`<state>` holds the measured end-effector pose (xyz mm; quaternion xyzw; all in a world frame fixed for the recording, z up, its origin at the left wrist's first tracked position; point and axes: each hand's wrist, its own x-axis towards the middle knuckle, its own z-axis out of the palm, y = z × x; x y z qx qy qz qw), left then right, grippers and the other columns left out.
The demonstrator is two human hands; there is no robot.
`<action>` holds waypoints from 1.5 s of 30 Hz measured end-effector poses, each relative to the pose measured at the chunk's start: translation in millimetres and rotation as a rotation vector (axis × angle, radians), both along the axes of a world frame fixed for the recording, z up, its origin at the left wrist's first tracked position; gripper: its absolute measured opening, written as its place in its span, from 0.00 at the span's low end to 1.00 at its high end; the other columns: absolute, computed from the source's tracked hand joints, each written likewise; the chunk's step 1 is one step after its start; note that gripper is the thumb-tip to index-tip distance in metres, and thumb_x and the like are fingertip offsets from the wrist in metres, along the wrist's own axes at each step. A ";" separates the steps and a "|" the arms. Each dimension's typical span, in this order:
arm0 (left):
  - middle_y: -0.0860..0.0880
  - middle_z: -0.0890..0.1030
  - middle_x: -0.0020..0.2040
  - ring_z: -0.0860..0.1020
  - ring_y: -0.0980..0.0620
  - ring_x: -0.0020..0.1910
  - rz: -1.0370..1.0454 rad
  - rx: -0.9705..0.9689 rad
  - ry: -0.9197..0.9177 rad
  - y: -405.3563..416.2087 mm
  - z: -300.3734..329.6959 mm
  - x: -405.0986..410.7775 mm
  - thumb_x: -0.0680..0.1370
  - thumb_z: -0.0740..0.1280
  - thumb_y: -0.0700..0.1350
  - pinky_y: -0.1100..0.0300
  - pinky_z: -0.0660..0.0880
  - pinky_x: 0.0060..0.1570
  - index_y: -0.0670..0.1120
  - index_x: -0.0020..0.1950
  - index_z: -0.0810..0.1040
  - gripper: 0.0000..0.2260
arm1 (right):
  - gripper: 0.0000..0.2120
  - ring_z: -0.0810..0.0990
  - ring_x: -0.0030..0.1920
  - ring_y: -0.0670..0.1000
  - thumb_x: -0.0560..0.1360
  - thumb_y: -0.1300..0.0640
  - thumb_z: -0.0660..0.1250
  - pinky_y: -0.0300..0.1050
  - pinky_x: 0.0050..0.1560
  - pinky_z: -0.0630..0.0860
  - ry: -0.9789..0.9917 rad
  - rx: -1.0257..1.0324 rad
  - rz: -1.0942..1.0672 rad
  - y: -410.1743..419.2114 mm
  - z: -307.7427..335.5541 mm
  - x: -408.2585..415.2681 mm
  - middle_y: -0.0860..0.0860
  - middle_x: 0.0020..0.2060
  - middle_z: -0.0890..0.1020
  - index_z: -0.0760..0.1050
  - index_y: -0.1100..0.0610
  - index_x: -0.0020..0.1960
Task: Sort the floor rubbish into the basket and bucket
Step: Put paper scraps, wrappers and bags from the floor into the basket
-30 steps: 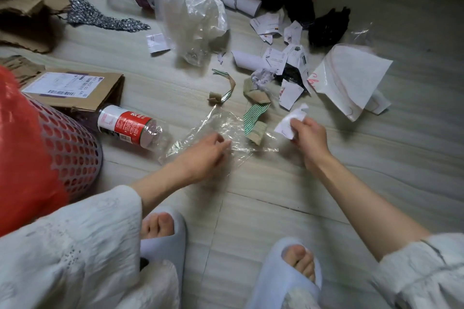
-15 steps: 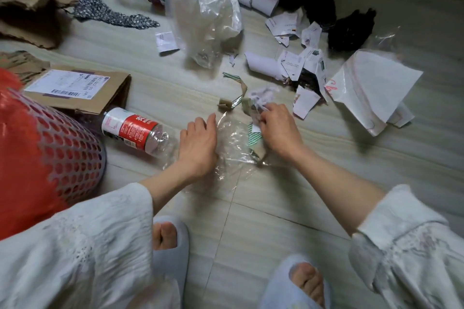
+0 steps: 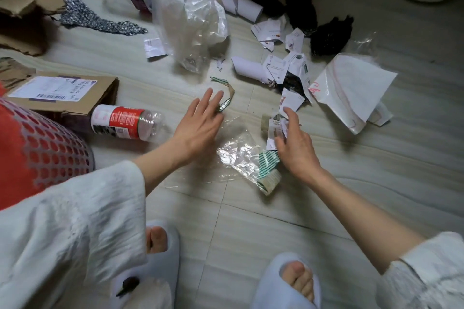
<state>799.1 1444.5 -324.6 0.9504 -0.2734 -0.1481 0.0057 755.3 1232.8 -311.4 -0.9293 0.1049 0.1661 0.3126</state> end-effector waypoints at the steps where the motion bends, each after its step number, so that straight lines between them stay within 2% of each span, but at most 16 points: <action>1: 0.36 0.50 0.76 0.50 0.36 0.75 0.018 0.023 0.116 -2.3 -0.1 5.4 0.69 0.65 0.35 0.46 0.57 0.71 0.39 0.58 0.68 0.18 | 0.23 0.73 0.57 0.64 0.78 0.62 0.57 0.49 0.50 0.67 0.040 -0.014 -0.003 -1.4 -0.4 -0.4 0.61 0.59 0.76 0.58 0.55 0.72; 4: 0.39 0.67 0.64 0.66 0.40 0.63 0.109 -0.114 0.204 -7.3 -5.6 9.9 0.66 0.69 0.35 0.51 0.69 0.59 0.38 0.59 0.69 0.23 | 0.10 0.75 0.53 0.63 0.77 0.63 0.58 0.47 0.44 0.65 0.067 -0.083 0.013 -8.4 -6.6 0.8 0.62 0.50 0.79 0.73 0.63 0.57; 6: 0.41 0.71 0.55 0.70 0.42 0.54 0.115 -0.164 0.172 -8.6 -3.5 2.3 0.66 0.69 0.34 0.55 0.67 0.48 0.38 0.56 0.70 0.20 | 0.08 0.76 0.48 0.62 0.77 0.63 0.59 0.47 0.41 0.64 0.055 -0.100 0.015 -11.0 -6.3 0.9 0.62 0.44 0.80 0.75 0.65 0.48; 8: 0.41 0.72 0.52 0.71 0.42 0.51 0.111 -0.177 0.146 -8.9 -0.7 -5.5 0.66 0.68 0.34 0.57 0.62 0.43 0.39 0.55 0.71 0.18 | 0.08 0.76 0.48 0.61 0.77 0.62 0.60 0.49 0.44 0.68 0.044 -0.106 0.014 -12.5 -2.9 1.1 0.62 0.45 0.80 0.76 0.65 0.47; 11: 0.41 0.74 0.52 0.73 0.40 0.52 0.145 -0.204 0.092 -9.6 6.0 -13.7 0.69 0.64 0.32 0.55 0.61 0.43 0.41 0.57 0.72 0.17 | 0.10 0.74 0.51 0.58 0.76 0.62 0.61 0.45 0.48 0.66 0.032 -0.114 0.039 -13.9 7.8 1.9 0.58 0.49 0.77 0.79 0.63 0.52; 14: 0.43 0.76 0.57 0.73 0.41 0.57 0.219 -0.265 0.075 -6.8 22.4 -20.3 0.71 0.59 0.30 0.53 0.64 0.51 0.43 0.65 0.70 0.23 | 0.09 0.71 0.53 0.52 0.76 0.60 0.64 0.38 0.48 0.63 -0.017 -0.066 0.017 -13.5 34.6 -0.2 0.53 0.52 0.70 0.80 0.62 0.51; 17: 0.42 0.76 0.54 0.73 0.41 0.56 0.255 -0.309 -0.013 -0.6 55.9 -20.8 0.73 0.61 0.33 0.53 0.64 0.51 0.43 0.60 0.73 0.17 | 0.08 0.70 0.62 0.54 0.75 0.62 0.63 0.39 0.56 0.63 -0.081 -0.067 0.042 -6.4 73.0 -1.0 0.54 0.61 0.72 0.80 0.64 0.48; 19: 0.42 0.76 0.51 0.73 0.40 0.53 0.286 -0.358 -0.075 5.1 86.5 -18.7 0.73 0.62 0.34 0.52 0.64 0.49 0.42 0.55 0.74 0.12 | 0.06 0.74 0.56 0.57 0.74 0.63 0.62 0.43 0.50 0.64 -0.116 -0.060 0.030 3.0 103.4 1.9 0.55 0.52 0.78 0.78 0.61 0.44; 22: 0.40 0.76 0.46 0.73 0.38 0.47 0.327 -0.490 -0.146 21.0 142.3 -25.3 0.73 0.63 0.35 0.51 0.66 0.43 0.40 0.48 0.72 0.05 | 0.11 0.70 0.41 0.56 0.75 0.61 0.60 0.45 0.39 0.61 -0.165 -0.023 -0.038 27.3 165.0 -1.7 0.52 0.34 0.73 0.66 0.54 0.34; 25: 0.40 0.75 0.43 0.73 0.38 0.45 0.389 -0.611 -0.186 44.5 195.6 -34.7 0.72 0.65 0.35 0.50 0.68 0.42 0.40 0.44 0.70 0.05 | 0.05 0.73 0.43 0.56 0.75 0.60 0.61 0.46 0.41 0.66 -0.235 0.051 -0.066 56.2 219.2 -4.3 0.54 0.38 0.76 0.70 0.58 0.40; 28: 0.39 0.77 0.44 0.75 0.40 0.46 0.478 -0.683 -0.264 83.6 249.0 -47.0 0.72 0.68 0.37 0.52 0.69 0.44 0.39 0.46 0.73 0.07 | 0.06 0.72 0.42 0.55 0.73 0.61 0.62 0.47 0.39 0.65 -0.302 0.151 -0.088 95.8 269.8 -7.0 0.51 0.35 0.75 0.68 0.58 0.38; 30: 0.41 0.78 0.45 0.75 0.42 0.46 0.540 -0.738 -0.337 121.2 280.0 -59.8 0.72 0.70 0.39 0.54 0.69 0.45 0.41 0.49 0.75 0.07 | 0.03 0.75 0.44 0.56 0.73 0.61 0.61 0.50 0.43 0.72 -0.307 0.221 -0.069 132.2 297.8 -8.5 0.53 0.39 0.77 0.72 0.60 0.44; 33: 0.42 0.78 0.47 0.75 0.44 0.47 0.663 -0.767 -0.400 171.4 300.5 -78.6 0.74 0.69 0.41 0.58 0.67 0.45 0.41 0.52 0.77 0.09 | 0.07 0.78 0.43 0.58 0.74 0.62 0.58 0.54 0.47 0.79 -0.290 0.268 0.010 184.9 320.8 -9.0 0.56 0.45 0.77 0.72 0.63 0.50; 36: 0.39 0.78 0.50 0.76 0.40 0.50 0.858 -0.758 -0.443 221.0 306.5 -97.9 0.73 0.68 0.38 0.56 0.67 0.49 0.40 0.55 0.77 0.11 | 0.06 0.80 0.40 0.59 0.74 0.63 0.57 0.59 0.45 0.80 -0.241 0.317 0.104 242.1 324.5 -11.5 0.56 0.42 0.76 0.69 0.62 0.49; 40: 0.39 0.78 0.55 0.74 0.40 0.57 1.183 -0.723 -0.364 274.3 294.6 -124.4 0.73 0.64 0.39 0.56 0.67 0.54 0.41 0.59 0.74 0.14 | 0.10 0.80 0.49 0.64 0.72 0.63 0.57 0.63 0.50 0.77 -0.110 0.332 0.233 305.7 297.4 -18.1 0.62 0.49 0.78 0.71 0.63 0.52; 45: 0.40 0.77 0.57 0.74 0.41 0.59 1.327 -0.739 -0.239 310.5 261.3 -141.9 0.72 0.65 0.39 0.53 0.70 0.57 0.42 0.60 0.73 0.16 | 0.08 0.79 0.48 0.56 0.73 0.59 0.63 0.55 0.55 0.76 0.052 0.317 0.408 342.3 265.6 -33.6 0.56 0.48 0.80 0.74 0.56 0.51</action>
